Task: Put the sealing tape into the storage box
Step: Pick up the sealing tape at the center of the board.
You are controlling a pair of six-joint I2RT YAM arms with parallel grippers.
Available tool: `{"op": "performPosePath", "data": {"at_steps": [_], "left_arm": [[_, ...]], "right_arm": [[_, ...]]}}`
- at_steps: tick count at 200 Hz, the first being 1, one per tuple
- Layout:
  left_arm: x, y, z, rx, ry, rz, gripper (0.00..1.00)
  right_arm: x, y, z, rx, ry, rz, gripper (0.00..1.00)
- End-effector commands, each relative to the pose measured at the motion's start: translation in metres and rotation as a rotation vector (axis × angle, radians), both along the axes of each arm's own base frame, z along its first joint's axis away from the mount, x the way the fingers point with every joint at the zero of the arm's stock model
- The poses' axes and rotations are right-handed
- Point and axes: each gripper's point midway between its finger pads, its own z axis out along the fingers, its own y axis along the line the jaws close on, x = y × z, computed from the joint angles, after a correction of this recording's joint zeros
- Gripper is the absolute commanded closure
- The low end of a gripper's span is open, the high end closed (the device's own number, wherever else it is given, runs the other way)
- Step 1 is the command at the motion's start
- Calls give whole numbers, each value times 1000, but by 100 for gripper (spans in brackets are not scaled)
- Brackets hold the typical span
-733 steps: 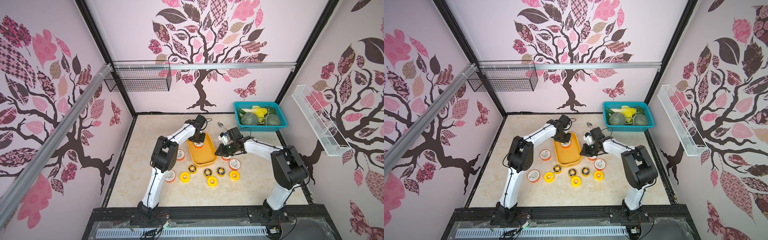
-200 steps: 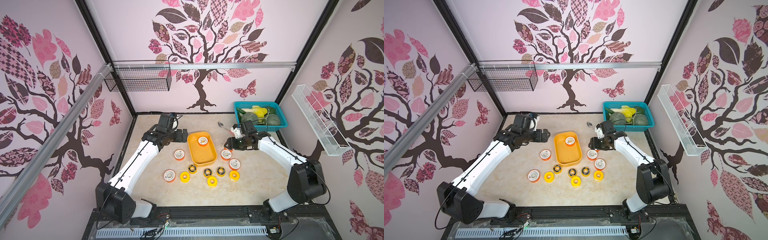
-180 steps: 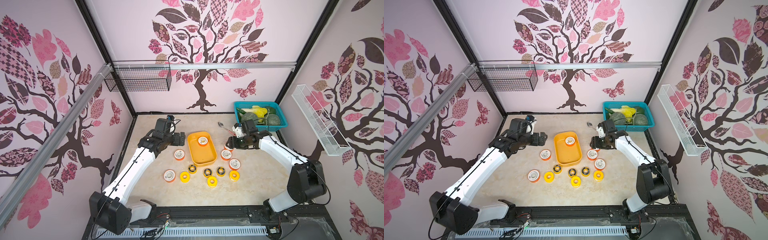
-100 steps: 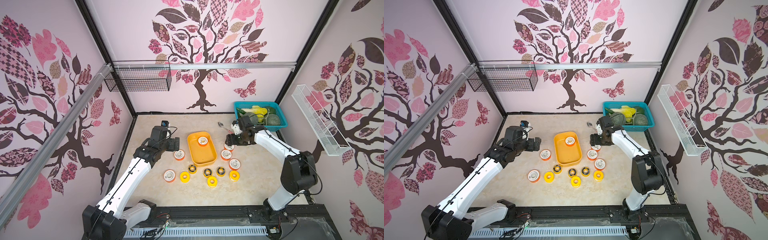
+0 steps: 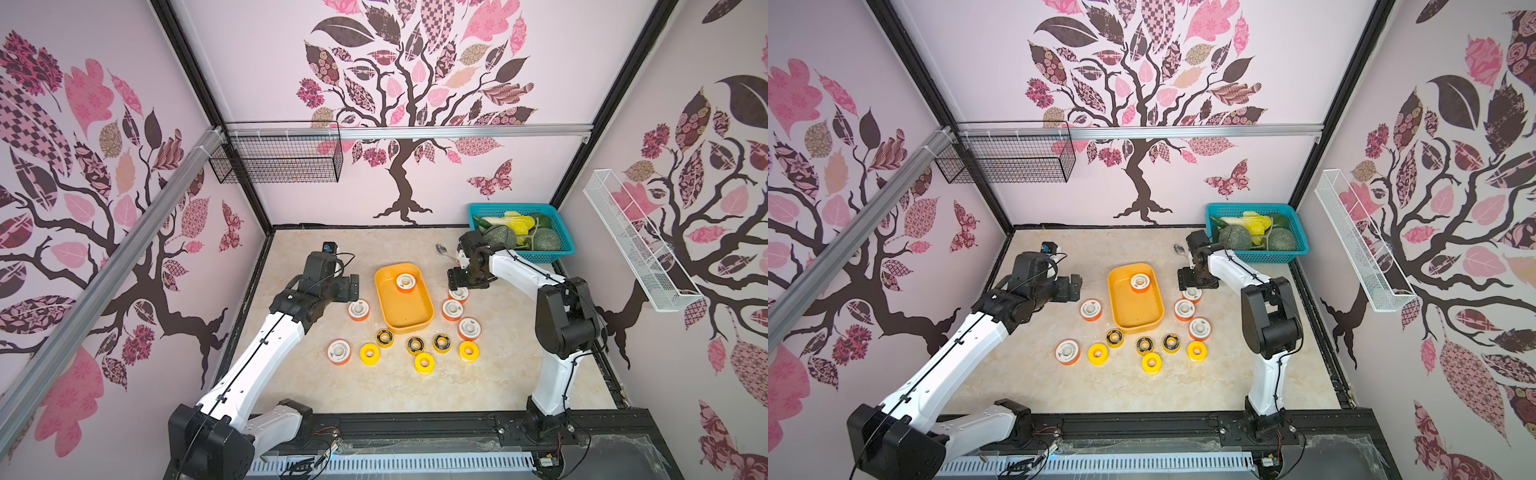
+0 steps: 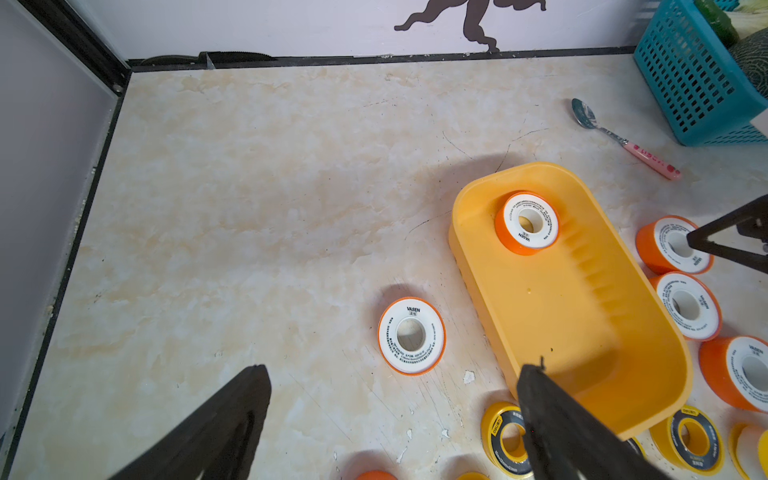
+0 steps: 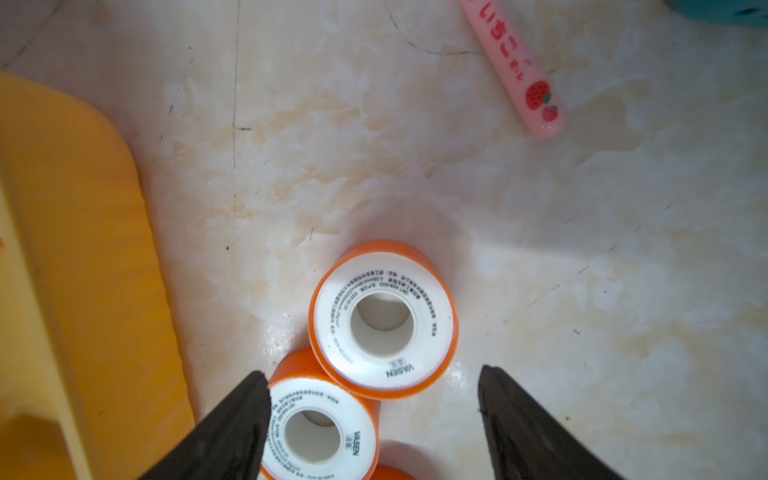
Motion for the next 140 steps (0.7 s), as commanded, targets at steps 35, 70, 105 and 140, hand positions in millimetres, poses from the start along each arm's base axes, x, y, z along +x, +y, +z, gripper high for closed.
{"op": "performPosePath", "data": {"at_steps": [35, 70, 105, 140], "left_arm": [[3, -1, 3, -14, -10, 2, 2], [3, -2, 3, -17, -5, 0, 2], [3, -2, 2, -16, -1, 0, 2], [3, -2, 1, -16, 0, -2, 2]], "right_arm": [[8, 2, -19, -65, 33, -24, 20], [9, 0, -27, -84, 52, -39, 21], [8, 0, -31, -97, 67, -41, 21], [9, 1, -23, -88, 41, -39, 19]]}}
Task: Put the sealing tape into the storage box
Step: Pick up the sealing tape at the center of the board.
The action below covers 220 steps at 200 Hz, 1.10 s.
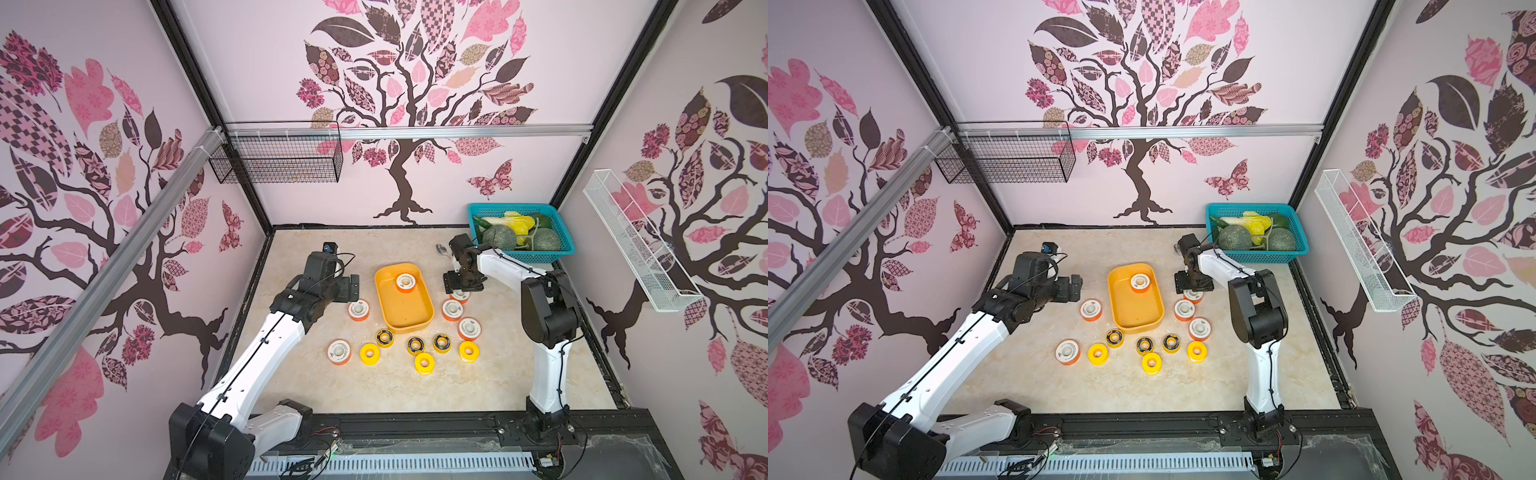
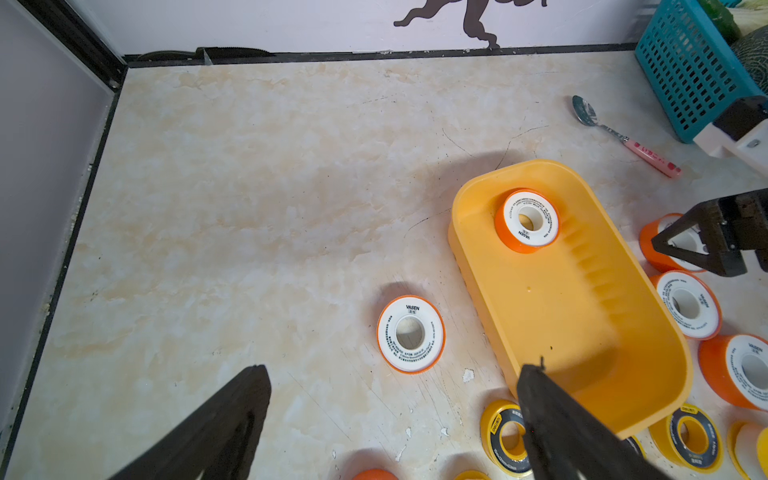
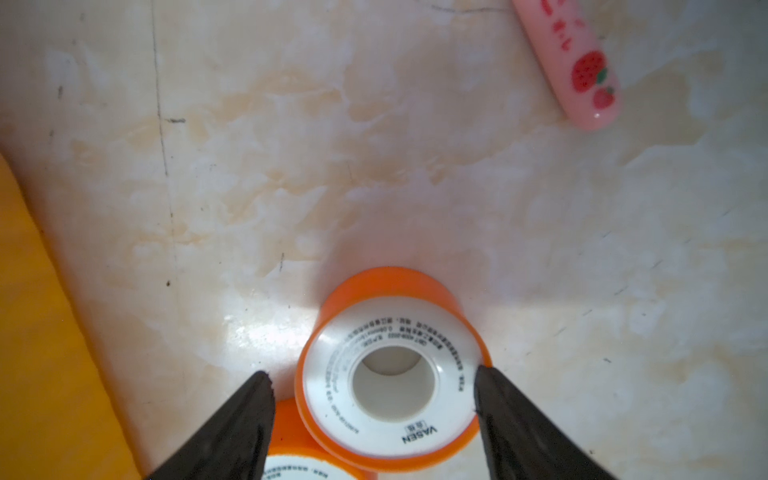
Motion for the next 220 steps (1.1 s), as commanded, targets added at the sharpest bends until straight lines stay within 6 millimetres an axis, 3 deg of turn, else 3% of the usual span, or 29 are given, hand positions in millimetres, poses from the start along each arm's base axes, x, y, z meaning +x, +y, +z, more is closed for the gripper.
{"op": "performPosePath", "data": {"at_steps": [1, 25, 54, 98, 220], "left_arm": [[3, -2, 3, -13, -5, -1, 2], [3, -2, 2, -13, -1, -2, 2], [3, -2, 0, -10, 6, -2, 2], [4, -2, 0, -9, 6, -3, 2], [4, -2, -2, -5, 12, -5, 2]], "right_arm": [[4, 1, 6, -2, -17, -13, 19], [4, 6, 19, 29, -48, -7, 19], [5, -1, 28, -1, -78, -26, 14], [2, -10, 18, -50, -58, -40, 9], [4, -3, -9, -35, 0, -40, 13]]}}
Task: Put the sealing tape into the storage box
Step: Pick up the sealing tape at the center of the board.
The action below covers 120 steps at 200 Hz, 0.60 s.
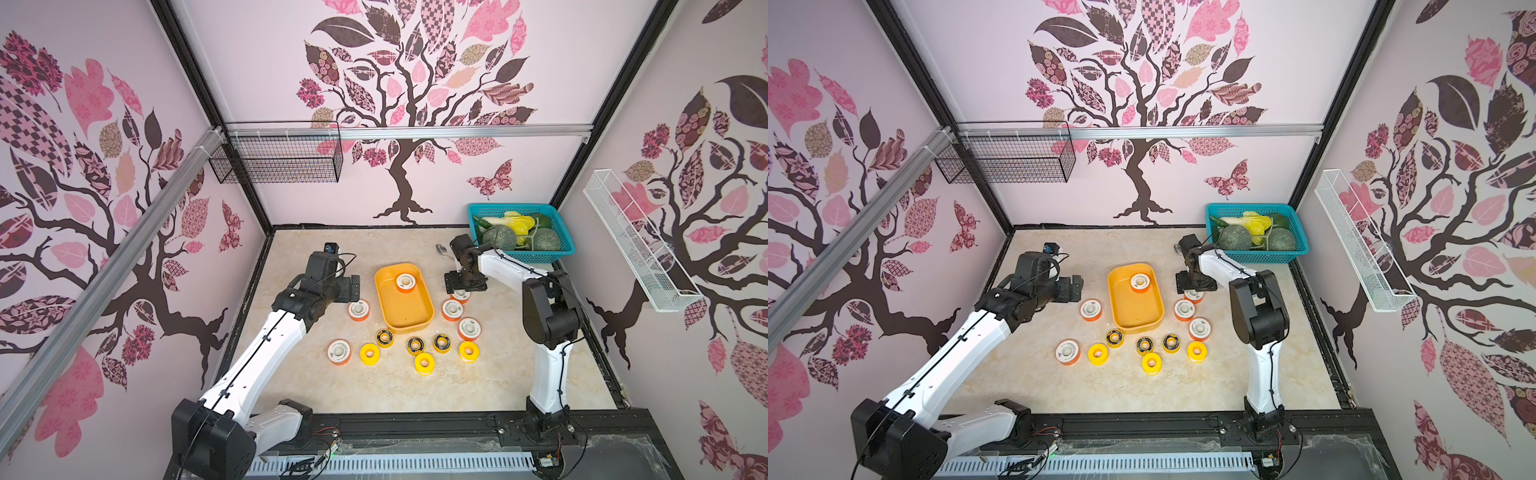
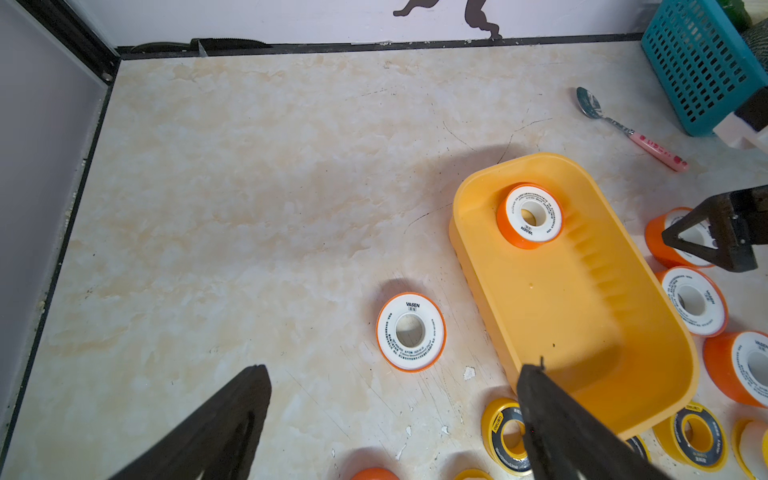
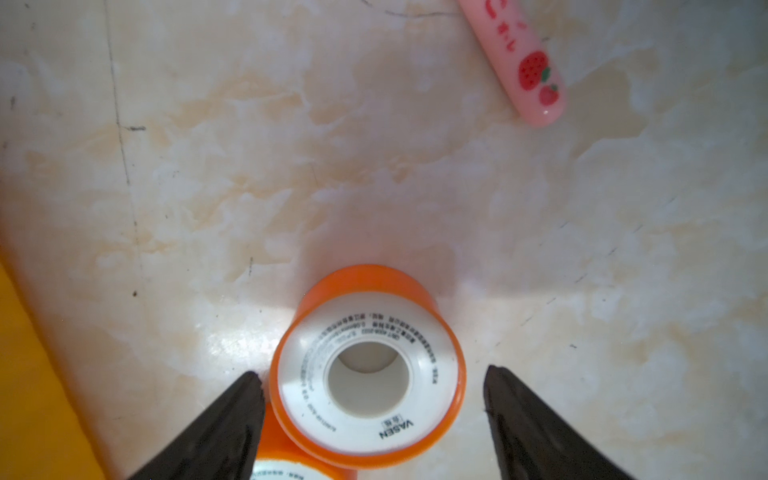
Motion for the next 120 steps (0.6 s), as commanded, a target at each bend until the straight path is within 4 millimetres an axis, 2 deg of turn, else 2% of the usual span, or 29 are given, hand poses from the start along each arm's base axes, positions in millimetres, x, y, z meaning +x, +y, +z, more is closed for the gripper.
{"op": "performPosePath", "data": {"at_steps": [1, 50, 120], "left_arm": [[3, -2, 4, -10, -5, -3, 2], [3, -2, 4, -11, -5, -3, 2], [3, -2, 3, -10, -1, -4, 2]], "right_arm": [[5, 5, -9, 8, 12, -10, 13], [5, 5, -14, 5, 17, -12, 14], [5, 4, -7, 7, 0, -17, 26]]}}
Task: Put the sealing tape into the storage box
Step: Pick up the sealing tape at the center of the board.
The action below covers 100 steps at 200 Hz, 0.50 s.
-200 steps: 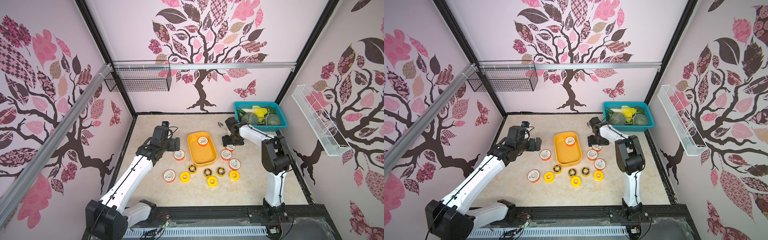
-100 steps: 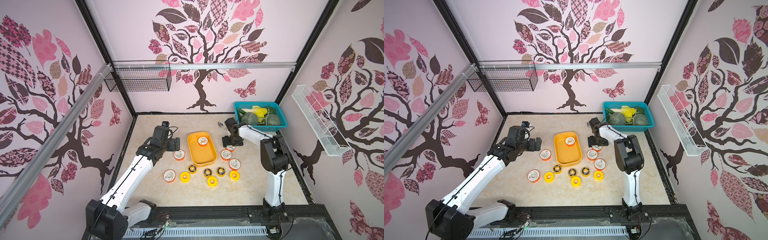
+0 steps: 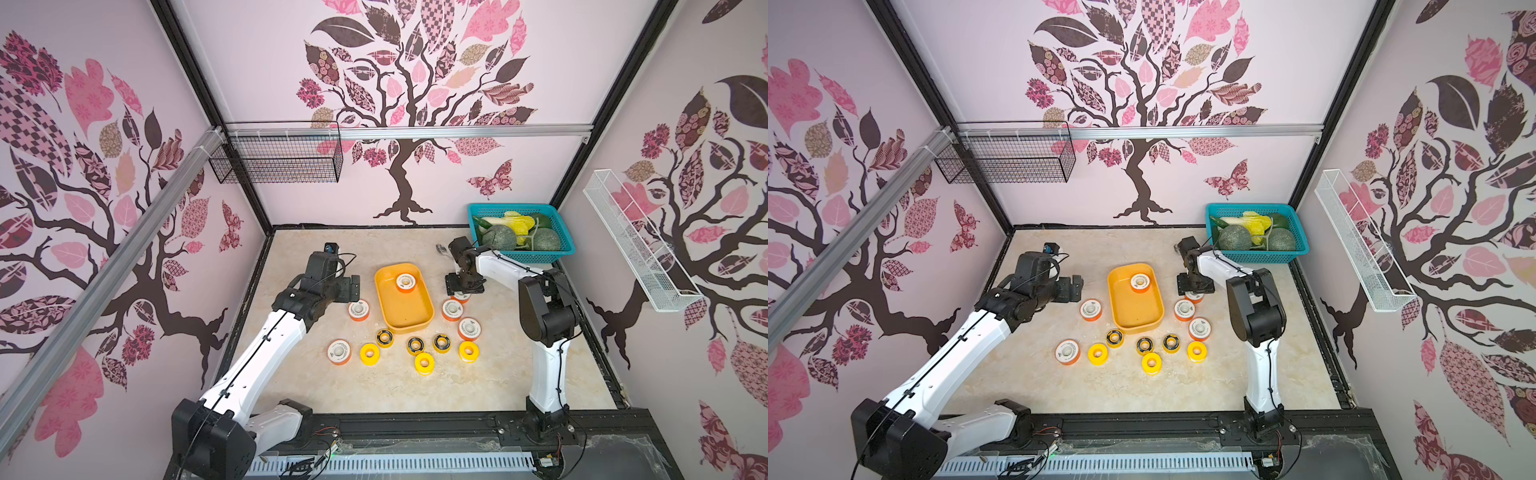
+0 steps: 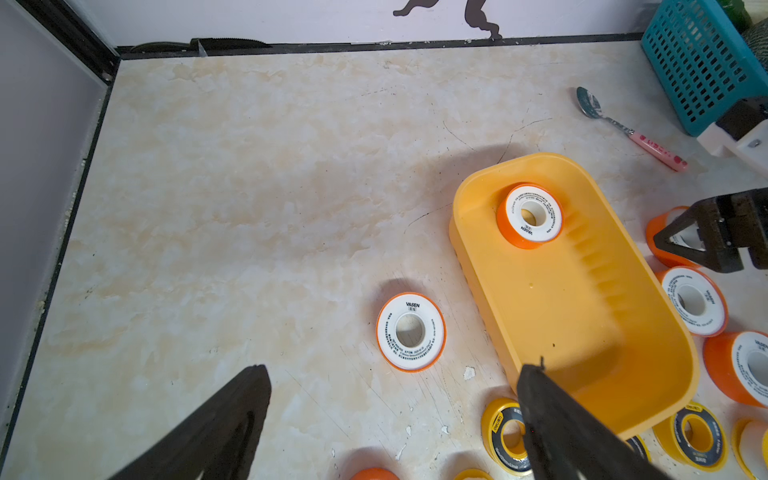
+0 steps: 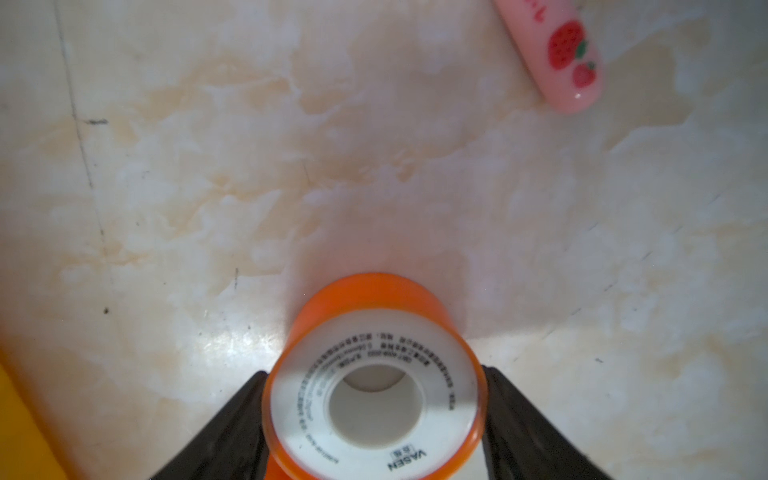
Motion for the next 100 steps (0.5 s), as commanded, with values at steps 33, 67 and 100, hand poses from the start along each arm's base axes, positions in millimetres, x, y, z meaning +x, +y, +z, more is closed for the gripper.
{"op": "performPosePath", "data": {"at_steps": [33, 67, 100], "left_arm": [[3, -3, 1, -14, 8, -5, 2], [3, -7, -4, -28, 27, -16, 2], [3, -11, -8, -41, 47, -26, 2]], "right_arm": [[5, 5, 27, 25, -57, 3, 27], [4, 10, 55, 70, -99, 19, 27], [2, 22, 73, 140, -113, 46, 28]]}}
